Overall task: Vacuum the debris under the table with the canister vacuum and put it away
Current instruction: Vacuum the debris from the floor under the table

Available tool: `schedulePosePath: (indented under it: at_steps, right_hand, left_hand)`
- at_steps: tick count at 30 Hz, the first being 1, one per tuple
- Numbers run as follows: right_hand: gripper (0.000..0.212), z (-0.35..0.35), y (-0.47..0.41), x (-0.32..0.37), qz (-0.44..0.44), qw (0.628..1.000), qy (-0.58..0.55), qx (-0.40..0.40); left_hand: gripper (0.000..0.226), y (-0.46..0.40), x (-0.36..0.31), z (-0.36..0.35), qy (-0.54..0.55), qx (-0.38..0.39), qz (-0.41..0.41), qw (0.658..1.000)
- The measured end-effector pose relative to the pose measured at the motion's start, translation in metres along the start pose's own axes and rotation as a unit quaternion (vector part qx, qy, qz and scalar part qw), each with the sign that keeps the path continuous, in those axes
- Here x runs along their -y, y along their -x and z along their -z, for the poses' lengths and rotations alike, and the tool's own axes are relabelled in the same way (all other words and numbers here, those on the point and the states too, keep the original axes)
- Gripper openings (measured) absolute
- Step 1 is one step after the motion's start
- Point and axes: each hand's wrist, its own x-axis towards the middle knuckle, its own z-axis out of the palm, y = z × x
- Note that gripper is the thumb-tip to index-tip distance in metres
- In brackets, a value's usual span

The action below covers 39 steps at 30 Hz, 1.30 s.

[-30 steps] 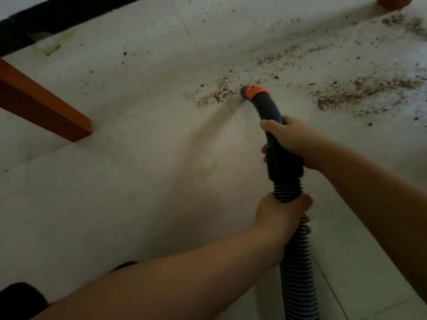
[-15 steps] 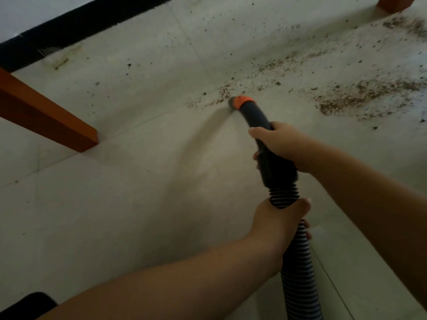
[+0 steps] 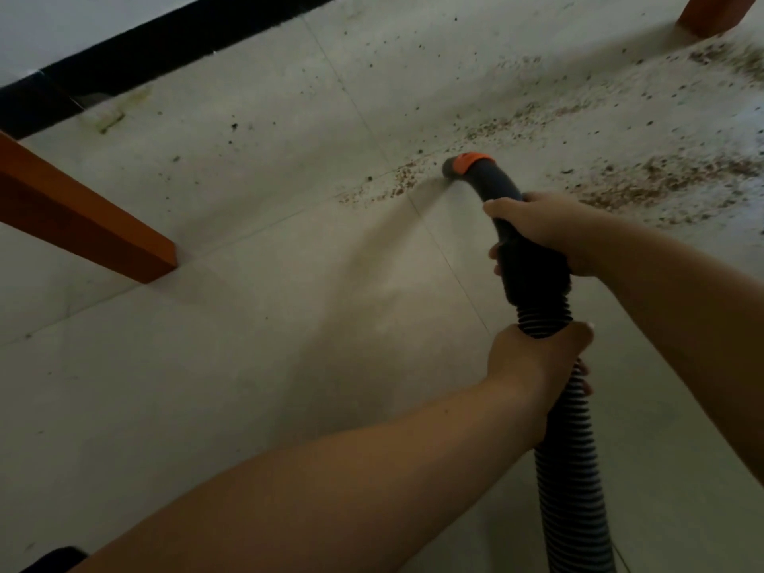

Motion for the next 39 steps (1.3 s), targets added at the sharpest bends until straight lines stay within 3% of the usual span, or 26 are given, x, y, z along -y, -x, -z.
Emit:
schedulePosePath:
  at_steps: [11,19,23,31,39]
  right_hand:
    - [0.038,-0.073,0.0,0.019,0.046,0.988,0.101,0.104]
    - [0.031,-0.047,-0.016,0.012,0.037,0.997,0.062,-0.019]
    - [0.032,-0.046,-0.025,0.02,0.033,0.997,0.058,-0.024]
    - [0.047,-0.077,-0.026,0.045,0.041,0.987,0.138,0.075]
    - [0.043,-0.111,-0.01,0.047,0.071,0.961,0.235,0.125]
  left_hand:
    - [0.012,0.018,0.012,0.048,0.082,-0.036,-0.026,0.996]
    - [0.014,0.004,-0.001,0.045,0.034,0.019,-0.018,0.999]
    - [0.016,-0.007,-0.011,0.049,0.036,0.008,-0.024,0.999]
    - [0.015,-0.003,-0.012,0.066,0.088,-0.003,-0.051,0.995]
    - [0.011,0.011,0.011,0.076,0.098,-0.018,-0.071,0.993]
